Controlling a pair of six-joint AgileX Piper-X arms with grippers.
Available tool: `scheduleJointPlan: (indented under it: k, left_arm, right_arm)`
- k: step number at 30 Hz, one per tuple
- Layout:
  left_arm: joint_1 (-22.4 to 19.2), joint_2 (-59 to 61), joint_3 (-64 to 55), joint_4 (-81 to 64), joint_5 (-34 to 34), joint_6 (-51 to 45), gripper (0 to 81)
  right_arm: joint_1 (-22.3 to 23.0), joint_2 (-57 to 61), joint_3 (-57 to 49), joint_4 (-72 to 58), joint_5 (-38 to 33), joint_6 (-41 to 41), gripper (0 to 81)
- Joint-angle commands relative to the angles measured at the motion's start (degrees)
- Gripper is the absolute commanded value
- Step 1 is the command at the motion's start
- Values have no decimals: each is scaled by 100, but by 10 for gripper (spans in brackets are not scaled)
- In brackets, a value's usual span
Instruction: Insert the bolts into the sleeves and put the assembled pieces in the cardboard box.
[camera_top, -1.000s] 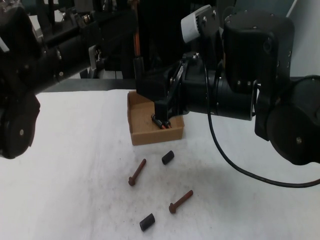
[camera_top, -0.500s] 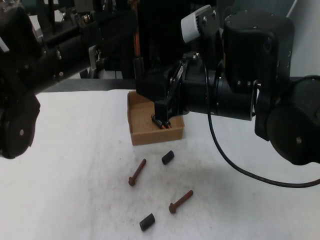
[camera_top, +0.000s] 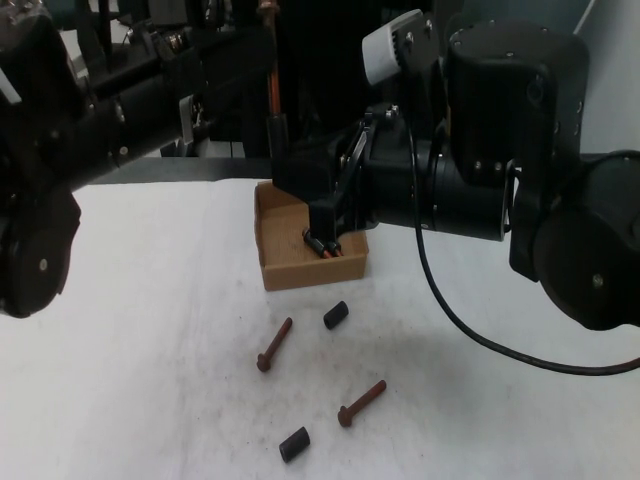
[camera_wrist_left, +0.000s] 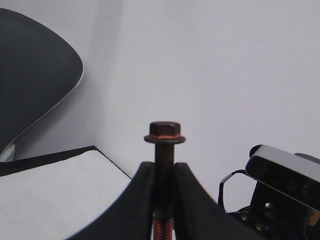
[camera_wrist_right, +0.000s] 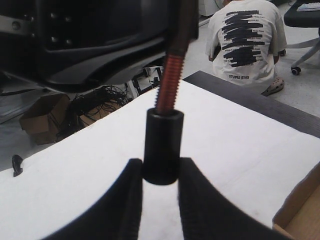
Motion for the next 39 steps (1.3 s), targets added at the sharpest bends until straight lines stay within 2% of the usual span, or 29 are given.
scheduleJointPlan:
  k: [1,20,28,39]
  left_arm:
    - [4,-14,-67,-56,18,38,2]
    - [4,-14,-67,-72,330,-5,2]
    - [4,-14,-67,-72,564,36,2]
    - [4,-14,-67,-72,575,129,2]
  right_arm:
    - [11,-24,-61,-126,-39,16,8]
    - [-28,-24,-166,-126,-39,14,8]
    - [-183,-24,-165,-126,-39,53,8]
    - [-215,-24,-165,-126,-39,146,8]
